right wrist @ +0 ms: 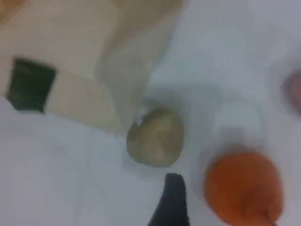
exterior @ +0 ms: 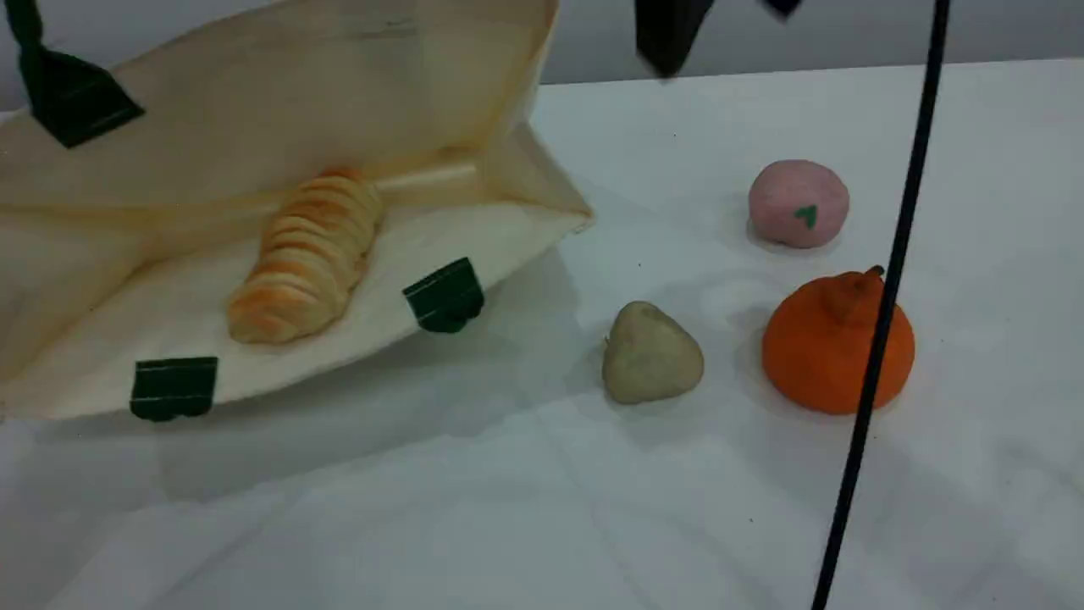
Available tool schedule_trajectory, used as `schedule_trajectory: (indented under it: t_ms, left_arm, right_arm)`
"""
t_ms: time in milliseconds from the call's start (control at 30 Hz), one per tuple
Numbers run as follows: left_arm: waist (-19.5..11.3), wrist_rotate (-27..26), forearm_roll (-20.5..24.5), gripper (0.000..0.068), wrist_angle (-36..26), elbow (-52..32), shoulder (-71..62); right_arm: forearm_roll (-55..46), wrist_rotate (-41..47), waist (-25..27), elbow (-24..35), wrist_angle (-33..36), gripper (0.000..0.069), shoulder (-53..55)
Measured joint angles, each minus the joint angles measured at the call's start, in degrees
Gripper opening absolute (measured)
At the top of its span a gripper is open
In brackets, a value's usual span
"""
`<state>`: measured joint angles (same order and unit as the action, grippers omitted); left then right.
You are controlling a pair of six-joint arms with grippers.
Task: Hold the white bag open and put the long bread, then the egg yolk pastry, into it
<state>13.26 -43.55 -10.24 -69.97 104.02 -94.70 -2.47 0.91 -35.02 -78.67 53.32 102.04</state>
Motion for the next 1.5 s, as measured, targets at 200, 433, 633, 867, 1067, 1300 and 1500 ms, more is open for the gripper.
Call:
schedule_trajectory:
  t_ms: [200,433,633,867,1067,1300,1500]
  left_arm:
    - [0.00,0.60,1.75,0.0081,0.27,0.00,0.00]
    - [0.00,0.60,1.56,0.0081,0.27,0.00,0.00]
    - [0.00,0.60,1.34,0.0081,0.34,0.00,0.00]
    - [0.00,0.60,1.34,0.0081,0.34,0.00,0.00]
    - [0.00,0.60,1.34,0.0081,0.34,0.00,0.00]
    - [0.00,0.60,1.34,0.0081,0.34,0.00,0.00]
    - [0.00,0.60,1.34,0.0081,0.17,0.00,0.00]
  right_arm:
    - [1.73,0.00,-0.19,1.75,-2.17,0.0582,6.32]
    - [7.98,-4.22,-0.53,1.75,-6.13,0.0582,12.12]
    - [10.31,-5.66,-0.53,1.75,-8.52,0.0582,14.53]
    - [12.74,-7.56,-0.53,1.75,-9.91,0.0582,18.36]
    - [15.15,-10.16,-0.53,1.70,-11.43,0.0582,21.79]
    - [16.20,-11.68,-0.53,1.70,-15.48,0.0582,23.22]
    - [13.52,-11.63,-0.48,1.65,-16.65,0.0468,24.54]
